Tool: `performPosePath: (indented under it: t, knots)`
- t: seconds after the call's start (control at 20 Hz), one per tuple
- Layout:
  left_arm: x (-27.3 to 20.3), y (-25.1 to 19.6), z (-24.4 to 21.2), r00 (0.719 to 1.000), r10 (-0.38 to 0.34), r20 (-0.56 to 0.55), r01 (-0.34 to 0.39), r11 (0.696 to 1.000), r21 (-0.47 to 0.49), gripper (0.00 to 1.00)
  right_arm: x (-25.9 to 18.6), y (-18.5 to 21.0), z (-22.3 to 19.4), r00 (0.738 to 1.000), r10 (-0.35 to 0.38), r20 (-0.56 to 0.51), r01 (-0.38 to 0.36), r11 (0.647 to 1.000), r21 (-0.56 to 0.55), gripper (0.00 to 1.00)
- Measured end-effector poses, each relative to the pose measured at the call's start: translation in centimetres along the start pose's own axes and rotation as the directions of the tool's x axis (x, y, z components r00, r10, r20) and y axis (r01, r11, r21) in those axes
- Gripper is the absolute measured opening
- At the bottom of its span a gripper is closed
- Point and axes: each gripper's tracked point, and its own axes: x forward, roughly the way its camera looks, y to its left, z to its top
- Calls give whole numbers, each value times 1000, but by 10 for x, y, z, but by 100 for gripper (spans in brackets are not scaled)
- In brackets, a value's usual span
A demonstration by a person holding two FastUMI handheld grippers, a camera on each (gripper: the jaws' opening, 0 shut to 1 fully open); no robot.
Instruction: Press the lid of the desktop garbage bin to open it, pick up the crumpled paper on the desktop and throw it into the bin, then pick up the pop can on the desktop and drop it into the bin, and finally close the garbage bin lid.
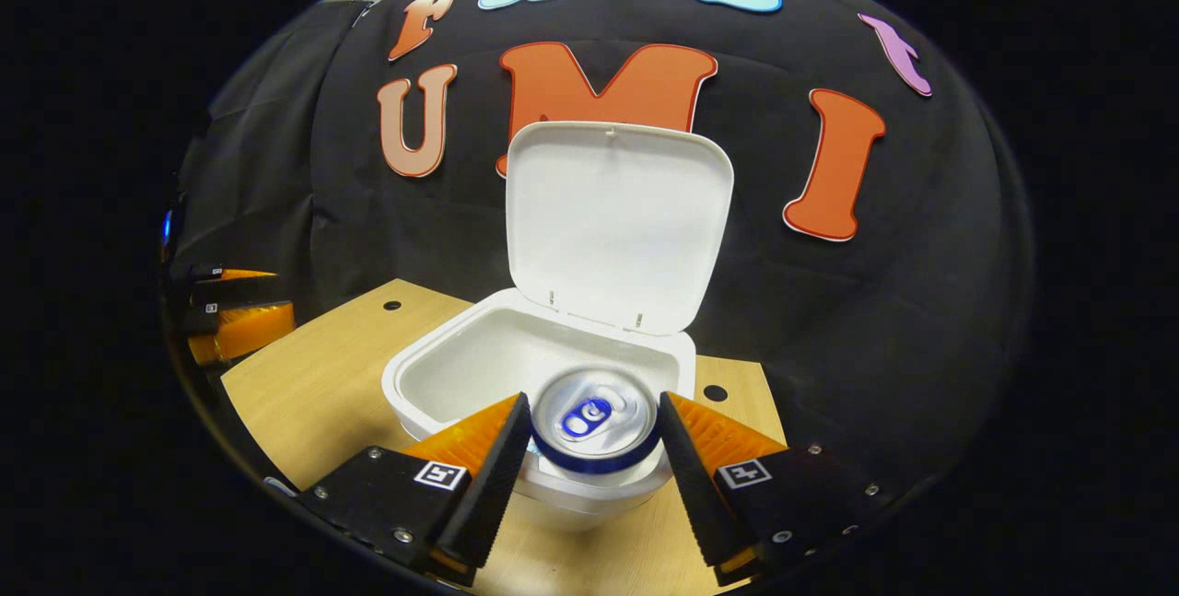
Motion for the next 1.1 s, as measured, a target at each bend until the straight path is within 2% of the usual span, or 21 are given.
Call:
performPosePath:
  t: [0.3, 0.55, 0.95, 1.1]
  knots:
    - [-4, 8, 1, 1000, 12, 7, -12, 1000, 2, 93, 1, -5, 28, 999, -4, 51, 6, 1000, -23, 84]
    - [-7, 18, 2, 999, 34, 16, -34, 999, -3, 93, 4, -6, 80, 991, 0, 136, 7, 999, -51, 83]
    - [-18, 52, -1, 994, 112, 19, -111, 993, -28, 93, 17, -4, 169, 960, 15, 278, 10, 996, -88, 83]
    - [-22, 67, -5, 989, 145, 16, -144, 989, -46, 93, 27, -8, 203, 941, -11, 339, 43, 995, -88, 83]
